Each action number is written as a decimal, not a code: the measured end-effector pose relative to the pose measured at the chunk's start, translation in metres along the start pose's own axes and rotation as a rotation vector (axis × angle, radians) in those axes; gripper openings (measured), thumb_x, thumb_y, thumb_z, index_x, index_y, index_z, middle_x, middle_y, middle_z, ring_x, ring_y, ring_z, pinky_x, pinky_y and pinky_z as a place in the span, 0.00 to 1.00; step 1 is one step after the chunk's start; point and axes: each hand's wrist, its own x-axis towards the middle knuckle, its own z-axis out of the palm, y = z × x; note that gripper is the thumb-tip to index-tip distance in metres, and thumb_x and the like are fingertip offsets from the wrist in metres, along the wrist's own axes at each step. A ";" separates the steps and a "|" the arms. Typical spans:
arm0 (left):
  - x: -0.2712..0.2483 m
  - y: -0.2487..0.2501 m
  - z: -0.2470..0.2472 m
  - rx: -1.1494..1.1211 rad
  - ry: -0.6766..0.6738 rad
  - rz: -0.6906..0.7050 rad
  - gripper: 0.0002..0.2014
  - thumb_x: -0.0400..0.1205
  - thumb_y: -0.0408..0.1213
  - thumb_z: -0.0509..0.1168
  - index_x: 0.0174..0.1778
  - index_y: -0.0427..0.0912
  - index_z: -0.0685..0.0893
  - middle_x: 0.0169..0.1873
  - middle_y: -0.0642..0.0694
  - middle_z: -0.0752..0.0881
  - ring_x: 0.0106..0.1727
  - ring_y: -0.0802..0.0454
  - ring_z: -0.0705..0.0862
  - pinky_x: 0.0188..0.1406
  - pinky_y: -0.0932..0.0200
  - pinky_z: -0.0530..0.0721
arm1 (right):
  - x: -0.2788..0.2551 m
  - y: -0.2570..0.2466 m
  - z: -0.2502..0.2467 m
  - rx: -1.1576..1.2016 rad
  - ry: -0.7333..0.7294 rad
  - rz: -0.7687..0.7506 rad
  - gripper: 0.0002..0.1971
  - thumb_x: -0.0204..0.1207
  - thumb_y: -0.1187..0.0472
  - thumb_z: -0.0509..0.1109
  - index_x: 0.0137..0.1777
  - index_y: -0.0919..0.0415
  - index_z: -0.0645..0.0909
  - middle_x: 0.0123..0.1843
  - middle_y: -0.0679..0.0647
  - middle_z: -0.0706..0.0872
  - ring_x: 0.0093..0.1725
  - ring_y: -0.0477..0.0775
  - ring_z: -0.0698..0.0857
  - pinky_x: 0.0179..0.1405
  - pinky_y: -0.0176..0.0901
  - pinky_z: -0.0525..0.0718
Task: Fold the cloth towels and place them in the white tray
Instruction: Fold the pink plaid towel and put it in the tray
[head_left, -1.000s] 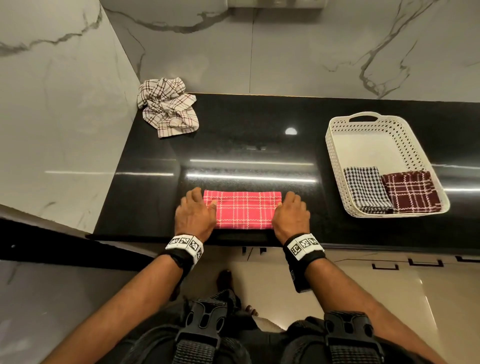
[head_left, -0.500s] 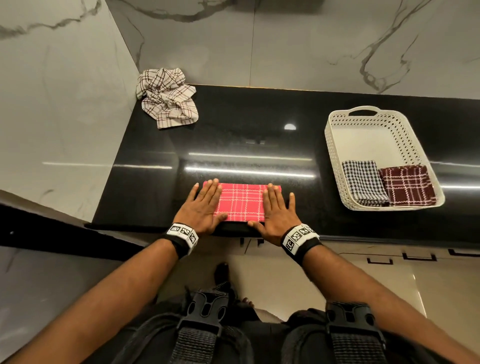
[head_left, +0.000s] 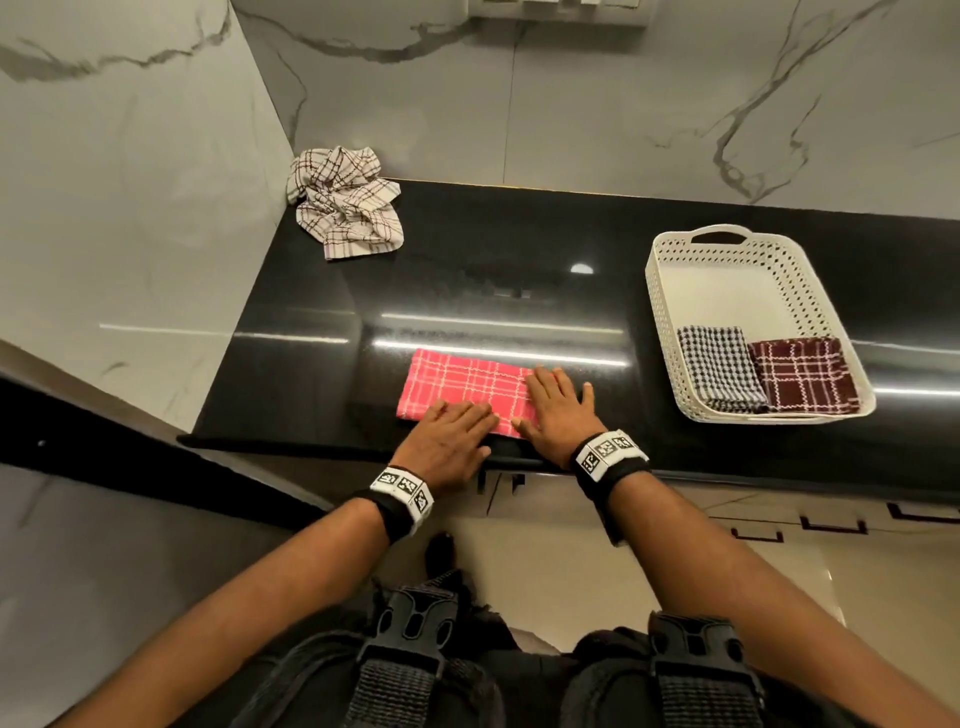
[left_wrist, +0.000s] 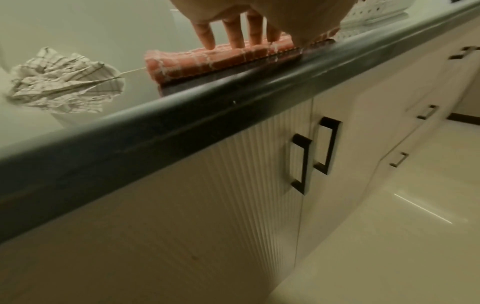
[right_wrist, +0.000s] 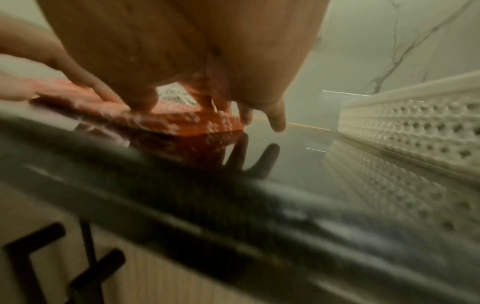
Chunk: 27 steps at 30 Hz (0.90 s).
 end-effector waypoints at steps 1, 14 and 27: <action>0.001 -0.003 -0.002 -0.008 0.001 -0.040 0.27 0.82 0.53 0.51 0.73 0.46 0.80 0.73 0.45 0.80 0.71 0.41 0.80 0.73 0.37 0.73 | -0.007 0.003 0.004 -0.009 0.018 0.019 0.36 0.83 0.39 0.57 0.86 0.57 0.54 0.86 0.57 0.58 0.85 0.62 0.56 0.80 0.75 0.54; -0.033 -0.037 0.012 0.069 -0.122 0.004 0.51 0.77 0.48 0.66 0.88 0.45 0.40 0.88 0.45 0.41 0.88 0.49 0.39 0.87 0.45 0.41 | -0.064 -0.030 0.038 -0.066 0.077 -0.281 0.51 0.76 0.32 0.65 0.88 0.58 0.45 0.89 0.56 0.45 0.88 0.57 0.43 0.84 0.72 0.45; -0.019 -0.037 0.023 -0.095 0.126 0.038 0.39 0.70 0.42 0.80 0.78 0.41 0.74 0.77 0.41 0.76 0.76 0.41 0.76 0.75 0.37 0.74 | -0.033 -0.006 0.049 0.095 0.159 -0.281 0.38 0.79 0.53 0.70 0.87 0.53 0.58 0.89 0.50 0.56 0.88 0.51 0.52 0.85 0.60 0.38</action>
